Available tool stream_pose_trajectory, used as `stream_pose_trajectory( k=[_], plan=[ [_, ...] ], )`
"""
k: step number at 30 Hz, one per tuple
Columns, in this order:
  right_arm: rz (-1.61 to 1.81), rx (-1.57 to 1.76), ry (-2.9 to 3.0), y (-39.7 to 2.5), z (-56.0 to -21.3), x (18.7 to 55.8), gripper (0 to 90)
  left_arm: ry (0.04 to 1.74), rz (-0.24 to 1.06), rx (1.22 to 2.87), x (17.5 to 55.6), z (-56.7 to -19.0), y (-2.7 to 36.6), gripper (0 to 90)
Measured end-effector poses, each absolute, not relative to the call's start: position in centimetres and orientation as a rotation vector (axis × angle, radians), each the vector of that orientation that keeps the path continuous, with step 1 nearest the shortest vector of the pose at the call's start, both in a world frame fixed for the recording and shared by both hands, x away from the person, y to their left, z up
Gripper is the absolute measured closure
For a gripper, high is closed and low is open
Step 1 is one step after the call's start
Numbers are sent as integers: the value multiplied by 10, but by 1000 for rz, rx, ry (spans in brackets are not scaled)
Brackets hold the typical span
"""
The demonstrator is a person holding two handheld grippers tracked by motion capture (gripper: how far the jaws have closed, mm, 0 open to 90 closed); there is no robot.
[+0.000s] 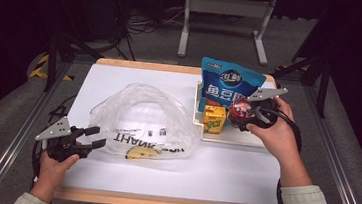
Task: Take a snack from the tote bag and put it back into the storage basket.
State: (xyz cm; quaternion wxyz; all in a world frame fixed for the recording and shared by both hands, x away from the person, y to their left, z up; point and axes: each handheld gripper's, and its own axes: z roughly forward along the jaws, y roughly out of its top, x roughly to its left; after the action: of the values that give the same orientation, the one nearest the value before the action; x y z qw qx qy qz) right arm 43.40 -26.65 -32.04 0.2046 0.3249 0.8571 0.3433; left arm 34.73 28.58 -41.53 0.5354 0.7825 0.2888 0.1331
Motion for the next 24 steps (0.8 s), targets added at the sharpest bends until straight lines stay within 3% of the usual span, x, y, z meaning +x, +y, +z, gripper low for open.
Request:
stream_pose_trajectory(
  k=[24],
  plan=[
    [903,928,2421,-294,-363,449,256,686,317,1868,347,-415,285,449]
  ],
)
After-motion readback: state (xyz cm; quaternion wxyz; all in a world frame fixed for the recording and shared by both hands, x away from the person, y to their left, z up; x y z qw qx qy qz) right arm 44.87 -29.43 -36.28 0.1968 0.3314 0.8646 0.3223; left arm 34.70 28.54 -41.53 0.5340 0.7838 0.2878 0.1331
